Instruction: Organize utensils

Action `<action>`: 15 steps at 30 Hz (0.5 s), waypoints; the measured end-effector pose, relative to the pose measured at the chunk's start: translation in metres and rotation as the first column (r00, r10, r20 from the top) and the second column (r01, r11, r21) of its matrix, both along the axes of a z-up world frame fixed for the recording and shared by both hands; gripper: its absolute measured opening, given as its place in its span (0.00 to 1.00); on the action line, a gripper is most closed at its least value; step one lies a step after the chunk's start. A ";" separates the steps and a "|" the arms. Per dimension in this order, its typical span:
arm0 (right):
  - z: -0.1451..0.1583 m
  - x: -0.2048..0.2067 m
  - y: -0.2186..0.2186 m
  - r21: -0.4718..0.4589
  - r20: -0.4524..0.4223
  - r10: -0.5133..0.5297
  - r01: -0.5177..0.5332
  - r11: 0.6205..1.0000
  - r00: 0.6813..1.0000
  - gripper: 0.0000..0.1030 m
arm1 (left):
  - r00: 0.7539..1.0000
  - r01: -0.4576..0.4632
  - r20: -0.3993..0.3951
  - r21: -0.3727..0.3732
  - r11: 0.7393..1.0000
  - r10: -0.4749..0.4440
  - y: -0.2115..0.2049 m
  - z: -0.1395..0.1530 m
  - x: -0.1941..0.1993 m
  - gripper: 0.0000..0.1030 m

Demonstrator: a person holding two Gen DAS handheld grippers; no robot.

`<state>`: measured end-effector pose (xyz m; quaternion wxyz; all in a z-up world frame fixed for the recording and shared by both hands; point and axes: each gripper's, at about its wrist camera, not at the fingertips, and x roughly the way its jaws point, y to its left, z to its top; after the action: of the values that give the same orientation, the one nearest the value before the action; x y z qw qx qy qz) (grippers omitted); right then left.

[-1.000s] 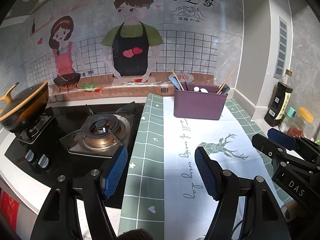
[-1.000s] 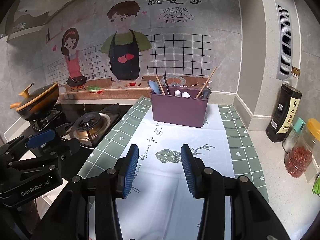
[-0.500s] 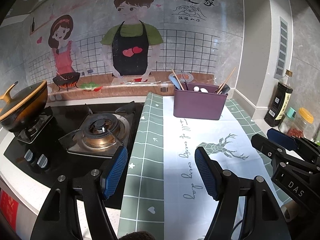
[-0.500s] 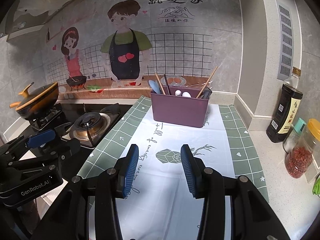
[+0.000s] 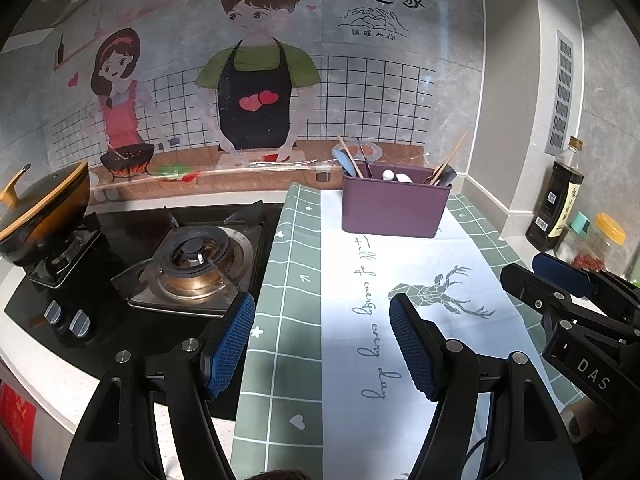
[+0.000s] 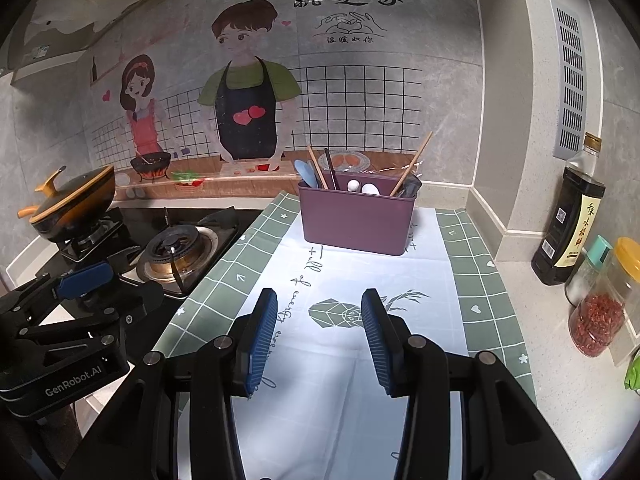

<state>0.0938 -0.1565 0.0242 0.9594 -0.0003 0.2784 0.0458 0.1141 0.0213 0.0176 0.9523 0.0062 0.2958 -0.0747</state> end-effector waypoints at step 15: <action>-0.004 0.006 -0.004 0.003 -0.018 0.005 -0.005 1.000 1.000 0.40 | 1.000 -0.002 0.006 0.003 1.000 0.002 0.000 0.002 0.001 0.68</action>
<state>0.0994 -0.1601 0.0201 0.9568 0.0011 0.2868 0.0485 0.1151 0.0210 0.0191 0.9532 0.0075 0.2933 -0.0733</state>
